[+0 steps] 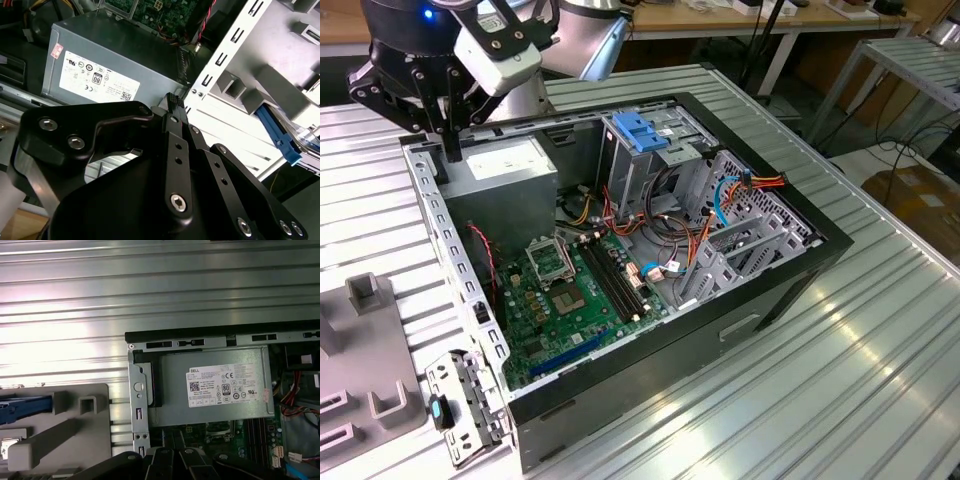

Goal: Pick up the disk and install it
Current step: 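Reach for the disk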

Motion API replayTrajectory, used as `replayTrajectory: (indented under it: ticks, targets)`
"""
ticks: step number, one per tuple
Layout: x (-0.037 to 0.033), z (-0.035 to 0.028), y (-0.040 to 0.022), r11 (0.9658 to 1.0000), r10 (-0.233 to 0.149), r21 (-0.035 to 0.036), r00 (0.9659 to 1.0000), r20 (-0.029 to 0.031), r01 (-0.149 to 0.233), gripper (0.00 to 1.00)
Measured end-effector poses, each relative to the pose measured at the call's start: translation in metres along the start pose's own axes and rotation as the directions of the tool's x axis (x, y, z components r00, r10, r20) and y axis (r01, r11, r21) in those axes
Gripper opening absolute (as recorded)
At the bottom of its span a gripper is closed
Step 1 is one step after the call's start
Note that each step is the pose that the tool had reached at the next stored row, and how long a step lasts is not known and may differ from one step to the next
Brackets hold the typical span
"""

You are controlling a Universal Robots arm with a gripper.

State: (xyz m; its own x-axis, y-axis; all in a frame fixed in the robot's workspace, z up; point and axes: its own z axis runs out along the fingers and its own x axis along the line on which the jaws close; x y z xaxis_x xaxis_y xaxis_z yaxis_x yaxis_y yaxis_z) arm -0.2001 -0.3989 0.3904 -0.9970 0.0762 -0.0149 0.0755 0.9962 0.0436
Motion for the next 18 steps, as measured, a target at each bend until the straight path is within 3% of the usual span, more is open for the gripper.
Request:
replayTrajectory:
  ticks: [14, 18]
  targets:
    - [0.0148, 0.0003, -0.0012, 1.0000, 0.000, 0.0002, 1.0000, -0.0021, 0.000, 0.11]
    - [0.0228, 0.0005, -0.0017, 1.0000, 0.000, 0.0003, 1.0000, -0.0032, 0.000, 0.11]
